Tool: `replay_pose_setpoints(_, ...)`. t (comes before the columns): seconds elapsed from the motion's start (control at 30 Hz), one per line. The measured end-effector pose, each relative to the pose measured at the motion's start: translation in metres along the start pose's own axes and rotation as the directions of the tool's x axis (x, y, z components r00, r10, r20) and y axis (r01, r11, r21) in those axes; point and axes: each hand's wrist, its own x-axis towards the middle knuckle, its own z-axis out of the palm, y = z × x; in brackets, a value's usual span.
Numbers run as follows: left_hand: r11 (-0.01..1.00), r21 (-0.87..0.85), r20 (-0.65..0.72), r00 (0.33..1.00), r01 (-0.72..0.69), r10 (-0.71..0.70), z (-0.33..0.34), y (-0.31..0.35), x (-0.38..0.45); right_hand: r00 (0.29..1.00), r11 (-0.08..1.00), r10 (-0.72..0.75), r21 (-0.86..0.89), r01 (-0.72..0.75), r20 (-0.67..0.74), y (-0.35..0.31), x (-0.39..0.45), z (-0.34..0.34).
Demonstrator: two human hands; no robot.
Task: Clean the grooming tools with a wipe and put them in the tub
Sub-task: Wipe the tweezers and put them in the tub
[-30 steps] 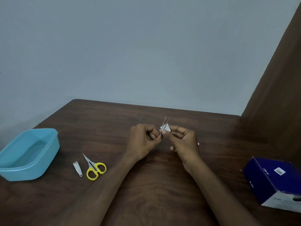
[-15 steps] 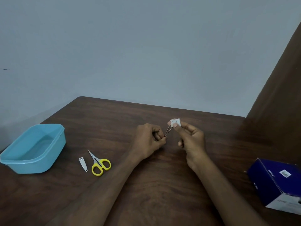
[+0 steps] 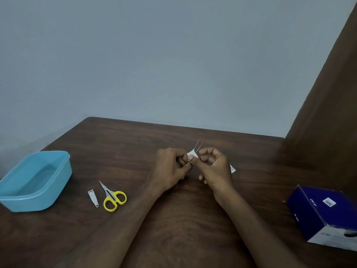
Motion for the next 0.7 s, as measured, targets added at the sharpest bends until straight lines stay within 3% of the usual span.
replay_pose_setpoints(0.23,0.991,0.124,0.028,0.999,-0.04,0.037,0.003,-0.007,-0.001,0.998,0.998,-0.026,0.053,0.028,-0.051,0.002,0.005,-0.004)
replay_pose_setpoints(0.43,0.979,0.195,-0.029,0.998,-0.053,0.06,0.001,-0.002,-0.003,0.999,0.999,-0.04,-0.022,0.04,0.016,0.003,0.003,-0.002)
replay_pose_setpoints(0.6,0.919,0.385,0.002,0.996,-0.084,0.09,-0.002,0.008,-0.01,0.983,0.996,-0.051,0.064,0.063,-0.174,0.002,0.01,-0.006)
replay_pose_setpoints(0.7,0.885,0.465,-0.009,1.0,-0.015,0.022,-0.005,0.011,-0.015,0.964,0.975,-0.074,0.186,0.124,-0.255,-0.005,0.01,-0.012)
